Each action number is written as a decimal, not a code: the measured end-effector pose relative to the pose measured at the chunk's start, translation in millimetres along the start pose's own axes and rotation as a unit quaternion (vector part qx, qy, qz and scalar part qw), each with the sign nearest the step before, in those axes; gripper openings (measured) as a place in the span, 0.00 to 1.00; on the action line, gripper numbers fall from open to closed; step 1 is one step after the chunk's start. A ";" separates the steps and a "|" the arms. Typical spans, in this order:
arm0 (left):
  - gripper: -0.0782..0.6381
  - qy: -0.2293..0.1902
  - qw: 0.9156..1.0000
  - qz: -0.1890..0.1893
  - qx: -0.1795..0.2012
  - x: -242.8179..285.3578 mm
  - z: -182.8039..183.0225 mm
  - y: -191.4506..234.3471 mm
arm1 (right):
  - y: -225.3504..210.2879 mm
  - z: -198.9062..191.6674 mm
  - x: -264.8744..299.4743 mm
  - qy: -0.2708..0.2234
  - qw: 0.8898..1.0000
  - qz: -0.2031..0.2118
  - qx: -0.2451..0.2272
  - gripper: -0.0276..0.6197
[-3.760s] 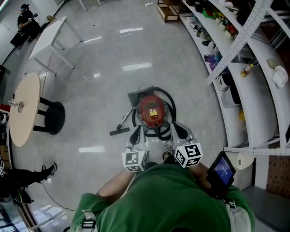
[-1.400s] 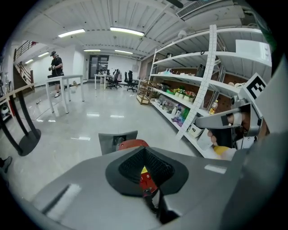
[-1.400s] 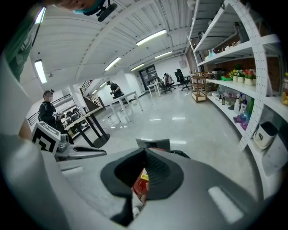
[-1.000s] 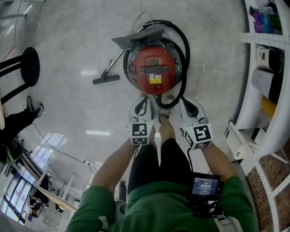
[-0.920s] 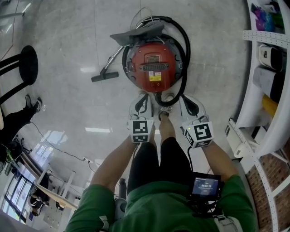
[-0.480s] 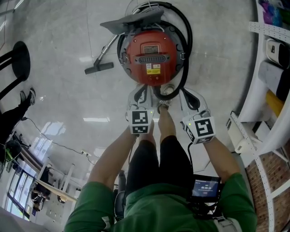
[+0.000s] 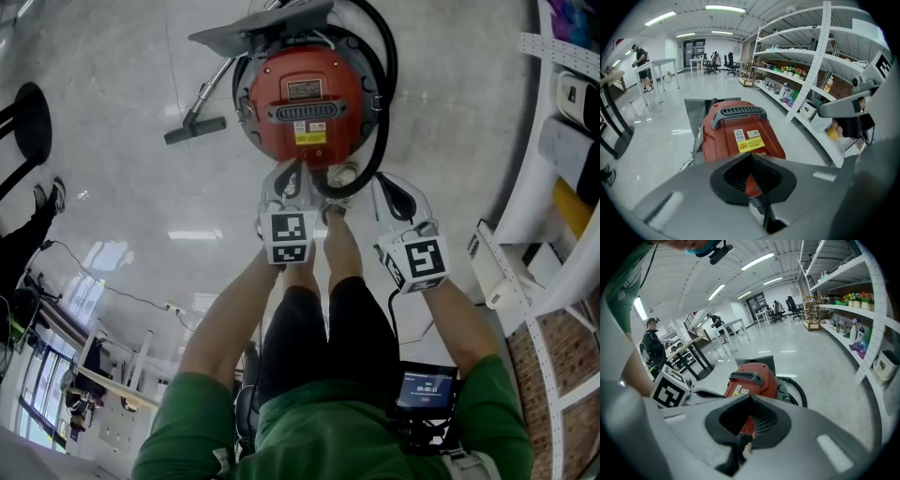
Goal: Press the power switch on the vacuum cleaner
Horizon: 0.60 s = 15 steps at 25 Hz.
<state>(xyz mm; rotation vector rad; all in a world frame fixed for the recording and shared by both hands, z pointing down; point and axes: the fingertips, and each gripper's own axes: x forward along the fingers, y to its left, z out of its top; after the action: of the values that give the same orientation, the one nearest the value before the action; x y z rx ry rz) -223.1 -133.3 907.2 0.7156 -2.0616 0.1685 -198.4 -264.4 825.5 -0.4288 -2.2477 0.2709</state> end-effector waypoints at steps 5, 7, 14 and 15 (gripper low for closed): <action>0.12 0.004 1.000 0.001 -0.005 5.6 -0.9 -0.8 | 0.7 -0.3 5.4 0.002 1.000 0.004 0.003 0.05; 0.12 0.003 1.000 -0.001 -0.004 7.6 -1.1 -0.8 | 2.0 -0.7 7.0 0.000 1.000 0.007 0.000 0.05; 0.12 0.000 1.000 -0.007 -0.005 9.2 -3.2 -0.7 | 1.3 -3.5 8.6 0.004 1.000 0.008 0.002 0.05; 0.12 -0.001 1.000 -0.009 -0.004 9.1 -3.3 -0.8 | 1.3 -3.4 8.5 0.004 1.000 0.007 0.002 0.05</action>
<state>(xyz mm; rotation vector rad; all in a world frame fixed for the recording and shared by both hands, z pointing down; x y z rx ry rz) -224.1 -136.5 916.3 0.7294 -2.0557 0.1500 -200.7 -259.7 833.1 -0.4437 -2.2369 0.2806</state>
